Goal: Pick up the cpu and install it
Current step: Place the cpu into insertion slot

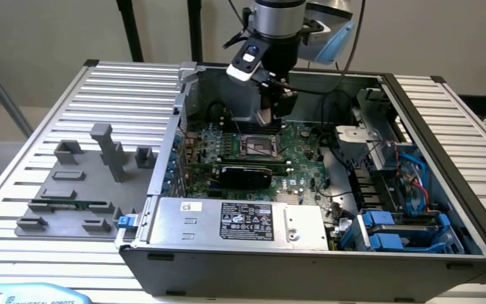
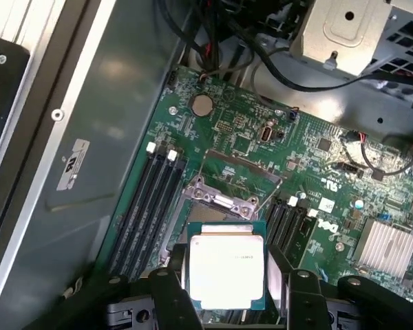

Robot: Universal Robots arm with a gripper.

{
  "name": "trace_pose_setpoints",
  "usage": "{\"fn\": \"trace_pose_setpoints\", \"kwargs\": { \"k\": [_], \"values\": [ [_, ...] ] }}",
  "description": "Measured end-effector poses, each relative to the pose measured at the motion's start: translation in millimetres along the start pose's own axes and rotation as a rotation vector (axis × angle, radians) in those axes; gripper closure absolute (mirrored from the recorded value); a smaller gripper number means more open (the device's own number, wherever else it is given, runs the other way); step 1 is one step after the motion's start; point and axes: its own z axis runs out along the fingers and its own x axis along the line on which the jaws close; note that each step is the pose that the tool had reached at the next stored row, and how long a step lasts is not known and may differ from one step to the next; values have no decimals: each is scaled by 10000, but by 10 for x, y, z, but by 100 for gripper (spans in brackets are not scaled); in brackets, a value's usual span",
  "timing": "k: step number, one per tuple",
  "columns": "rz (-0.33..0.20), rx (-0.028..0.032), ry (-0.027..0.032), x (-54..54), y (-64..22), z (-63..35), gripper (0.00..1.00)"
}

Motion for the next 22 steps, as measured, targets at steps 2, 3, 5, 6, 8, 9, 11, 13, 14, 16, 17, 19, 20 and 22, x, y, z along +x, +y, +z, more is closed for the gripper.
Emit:
{"fn": "trace_pose_setpoints", "kwargs": {
  "k": [2, 3, 5, 6, 8, 9, 11, 13, 14, 16, 17, 19, 20, 22],
  "values": [
    [375, 4, -27, 0, -1, 17, 45],
    [559, 6, -41, 0, -2, 26, 45],
    [918, 11, -67, 0, -3, 43, 45],
    [1103, 14, -82, 0, -4, 52, 45],
    [1462, 18, -108, 0, -5, 71, 45],
    [1638, 19, -121, 0, -6, 82, 45],
    [1950, 22, -146, 0, -8, 105, 45],
    [2213, 24, -168, 1, -10, 127, 45],
    [2329, 25, -179, 1, -12, 138, 45],
    [2531, 30, -210, 3, -18, 161, 45],
    [2600, 34, -229, 4, -25, 174, 45],
    [2664, 46, -263, 12, -51, 198, 45],
    [2674, 56, -277, 18, -71, 208, 45],
    [2683, 84, -296, 32, -113, 225, 45]
  ]
}}
